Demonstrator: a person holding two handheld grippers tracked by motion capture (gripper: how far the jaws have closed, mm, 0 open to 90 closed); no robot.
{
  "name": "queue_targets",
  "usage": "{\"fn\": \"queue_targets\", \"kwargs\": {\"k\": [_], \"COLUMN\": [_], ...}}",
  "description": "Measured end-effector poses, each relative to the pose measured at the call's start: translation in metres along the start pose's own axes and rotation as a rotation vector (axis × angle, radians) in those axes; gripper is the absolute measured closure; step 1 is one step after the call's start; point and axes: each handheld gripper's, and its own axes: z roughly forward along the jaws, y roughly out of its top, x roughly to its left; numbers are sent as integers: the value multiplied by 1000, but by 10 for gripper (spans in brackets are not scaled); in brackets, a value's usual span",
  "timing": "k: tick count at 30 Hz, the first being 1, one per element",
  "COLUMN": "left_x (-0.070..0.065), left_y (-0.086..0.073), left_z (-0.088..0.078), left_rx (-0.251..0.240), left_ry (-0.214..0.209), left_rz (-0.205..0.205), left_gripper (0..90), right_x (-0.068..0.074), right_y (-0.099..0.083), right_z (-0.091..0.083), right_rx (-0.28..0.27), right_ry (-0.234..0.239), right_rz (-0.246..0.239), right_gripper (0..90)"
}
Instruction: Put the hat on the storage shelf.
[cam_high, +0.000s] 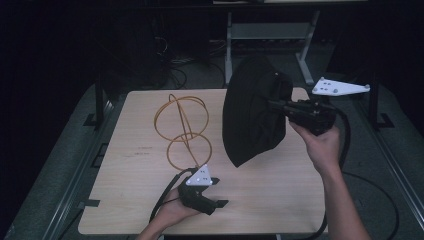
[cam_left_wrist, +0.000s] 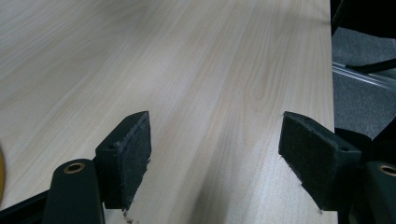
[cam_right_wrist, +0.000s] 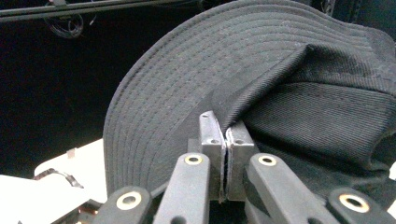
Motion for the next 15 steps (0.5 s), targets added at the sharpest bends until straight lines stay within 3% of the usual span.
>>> {"fn": "queue_targets", "kwargs": {"k": [8,15], "left_x": [-1,-4], "left_y": [0,0], "left_z": [2,4], "left_rx": [21,19], "left_ry": [0,-4], "left_rz": [29,25], "left_gripper": [246,241], "right_x": [1,6], "right_y": [8,15], "right_z": [17,29], "right_rx": [-11,-7], "right_ry": [25,46], "right_rz": [5,5], "right_gripper": [884,884]}}
